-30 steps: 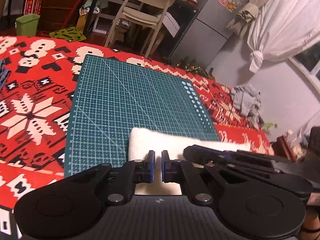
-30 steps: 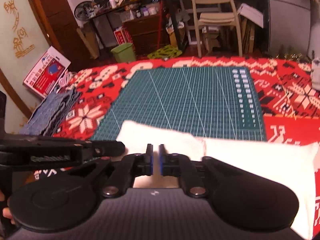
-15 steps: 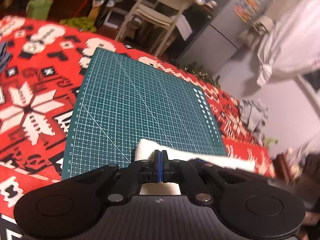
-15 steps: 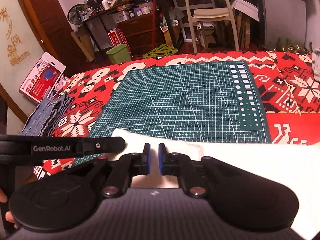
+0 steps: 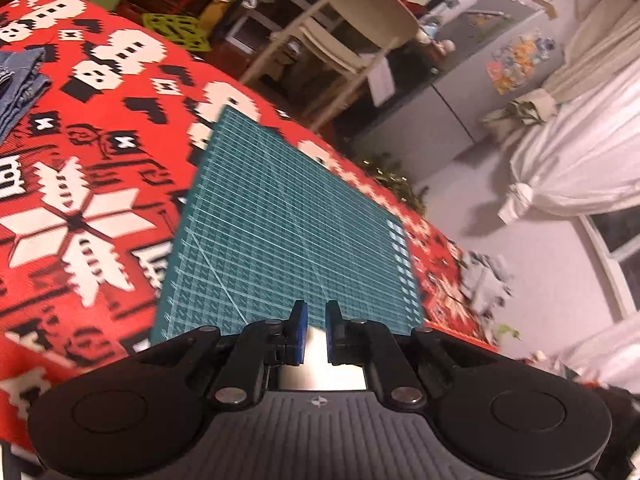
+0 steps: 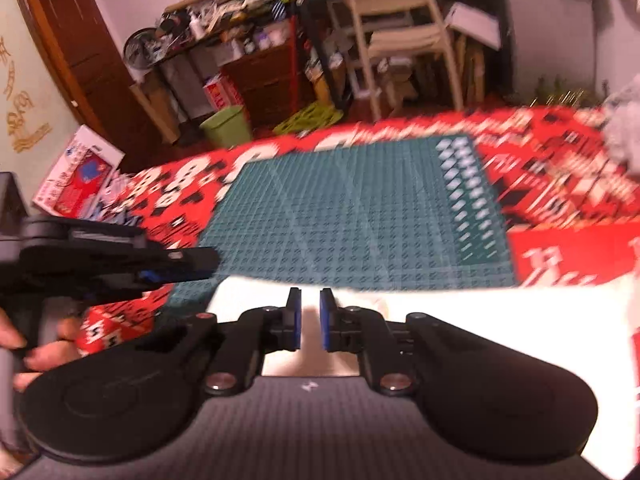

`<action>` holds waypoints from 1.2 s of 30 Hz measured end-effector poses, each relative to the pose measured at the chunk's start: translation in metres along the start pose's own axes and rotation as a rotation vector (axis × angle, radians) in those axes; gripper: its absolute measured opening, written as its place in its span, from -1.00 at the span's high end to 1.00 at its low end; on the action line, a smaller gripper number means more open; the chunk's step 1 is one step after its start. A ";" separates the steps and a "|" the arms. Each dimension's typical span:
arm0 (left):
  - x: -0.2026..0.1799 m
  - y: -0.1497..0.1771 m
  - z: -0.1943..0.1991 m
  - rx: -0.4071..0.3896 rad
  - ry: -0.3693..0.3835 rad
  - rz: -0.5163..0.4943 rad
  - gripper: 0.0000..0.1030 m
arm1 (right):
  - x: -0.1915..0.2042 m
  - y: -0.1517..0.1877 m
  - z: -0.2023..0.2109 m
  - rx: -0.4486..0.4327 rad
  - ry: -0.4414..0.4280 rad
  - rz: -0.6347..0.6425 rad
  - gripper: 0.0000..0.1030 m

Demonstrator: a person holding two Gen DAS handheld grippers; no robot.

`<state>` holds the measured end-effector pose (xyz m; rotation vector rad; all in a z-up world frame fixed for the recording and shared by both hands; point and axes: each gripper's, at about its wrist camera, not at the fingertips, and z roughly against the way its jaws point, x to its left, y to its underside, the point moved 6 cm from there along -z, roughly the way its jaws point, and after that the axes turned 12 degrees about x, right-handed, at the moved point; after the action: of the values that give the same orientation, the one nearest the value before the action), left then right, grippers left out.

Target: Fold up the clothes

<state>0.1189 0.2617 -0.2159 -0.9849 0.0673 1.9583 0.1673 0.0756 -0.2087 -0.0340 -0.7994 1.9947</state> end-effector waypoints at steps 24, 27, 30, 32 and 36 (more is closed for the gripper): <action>-0.021 0.059 0.004 0.086 -0.082 -0.151 0.91 | 0.002 0.026 0.005 0.084 -0.054 0.033 0.94; -0.026 0.064 0.004 0.093 -0.073 -0.155 0.88 | -0.002 0.030 0.015 0.070 -0.058 0.006 0.86; -0.035 0.073 0.000 0.103 -0.078 -0.179 0.88 | 0.012 0.034 0.023 0.058 -0.072 0.050 0.85; -0.039 0.078 -0.004 0.105 -0.099 -0.199 0.88 | 0.025 0.037 0.021 0.074 -0.066 0.098 0.85; -0.037 0.083 -0.009 0.093 -0.159 -0.232 0.94 | 0.034 0.047 0.009 0.109 -0.060 0.112 0.84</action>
<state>0.0719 0.1837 -0.2241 -0.7388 -0.0433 1.7960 0.1099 0.0819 -0.2179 0.0455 -0.7393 2.1516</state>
